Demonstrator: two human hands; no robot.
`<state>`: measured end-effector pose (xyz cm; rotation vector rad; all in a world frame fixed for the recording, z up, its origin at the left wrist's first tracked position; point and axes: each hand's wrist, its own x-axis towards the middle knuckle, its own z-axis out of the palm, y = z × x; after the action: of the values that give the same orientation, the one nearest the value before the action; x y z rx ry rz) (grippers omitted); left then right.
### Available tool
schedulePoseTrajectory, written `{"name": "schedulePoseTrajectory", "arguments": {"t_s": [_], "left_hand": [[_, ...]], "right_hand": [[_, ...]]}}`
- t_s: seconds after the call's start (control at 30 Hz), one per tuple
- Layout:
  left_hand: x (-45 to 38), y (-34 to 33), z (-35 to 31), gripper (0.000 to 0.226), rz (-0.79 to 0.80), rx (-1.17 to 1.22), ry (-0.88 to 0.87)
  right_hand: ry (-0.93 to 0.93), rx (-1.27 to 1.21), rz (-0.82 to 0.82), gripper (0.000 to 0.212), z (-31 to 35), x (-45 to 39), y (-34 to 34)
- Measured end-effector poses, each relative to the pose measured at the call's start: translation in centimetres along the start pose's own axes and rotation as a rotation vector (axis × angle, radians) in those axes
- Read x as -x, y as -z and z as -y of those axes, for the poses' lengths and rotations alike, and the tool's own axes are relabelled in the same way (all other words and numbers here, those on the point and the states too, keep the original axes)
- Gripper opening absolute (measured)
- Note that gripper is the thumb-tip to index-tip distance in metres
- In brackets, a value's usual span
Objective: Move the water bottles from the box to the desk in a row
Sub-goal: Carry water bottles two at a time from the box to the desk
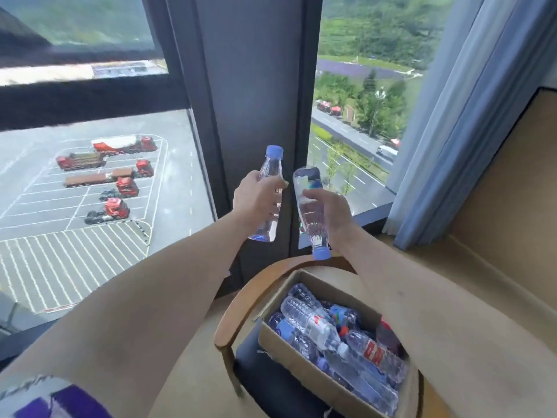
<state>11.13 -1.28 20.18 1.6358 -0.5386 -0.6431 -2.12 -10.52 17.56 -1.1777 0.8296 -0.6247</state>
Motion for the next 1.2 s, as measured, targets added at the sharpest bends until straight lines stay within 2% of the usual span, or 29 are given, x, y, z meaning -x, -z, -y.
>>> {"name": "schedulePoseTrajectory", "arguments": {"t_s": [0.2, 0.33, 0.4, 0.47, 0.53, 0.63, 0.8, 0.97, 1.2], "left_hand": [[4.8, 4.3, -1.9, 0.035, -0.201, -0.044, -0.040], [8.8, 8.0, -2.6, 0.034, -0.338, 0.006, -0.050], [12.4, 10.3, -2.4, 0.030, -0.441, 0.031, -0.045], [15.5, 12.7, -2.2, 0.038, -0.547, 0.048, -0.009], [20.3, 16.4, -1.3, 0.037, -0.725, 0.051, -0.024], [22.8, 18.2, -0.9, 0.034, -0.746, -0.004, 0.005], [33.4, 25.7, 0.1, 0.037, -1.046, -0.068, 0.006], [45.5, 32.4, 2.0, 0.034, -1.266, -0.069, 0.019], [65.8, 40.8, 5.5, 0.038, -1.523, -0.028, 0.093]], "right_hand": [[0.027, 0.054, 0.204, 0.022, 2.1, 2.9, -3.5], [0.035, 0.072, 0.380, 0.018, 1.8, 4.5, -6.6], [0.006, 0.100, 0.495, 0.019, 1.0, 6.2, -9.1], [0.012, 0.138, 0.600, 0.020, 0.5, 8.3, -11.6], [-0.018, 0.183, 0.761, 0.021, -0.4, 12.5, -15.3], [-0.019, 0.143, 0.803, 0.021, -0.9, 14.2, -17.6], [0.003, 0.202, 1.055, 0.024, -3.0, 24.6, -25.2], [-0.011, 0.248, 1.206, 0.016, -6.8, 36.2, -31.8], [-0.095, 0.292, 1.401, 0.033, -13.5, 55.9, -39.0]]}}
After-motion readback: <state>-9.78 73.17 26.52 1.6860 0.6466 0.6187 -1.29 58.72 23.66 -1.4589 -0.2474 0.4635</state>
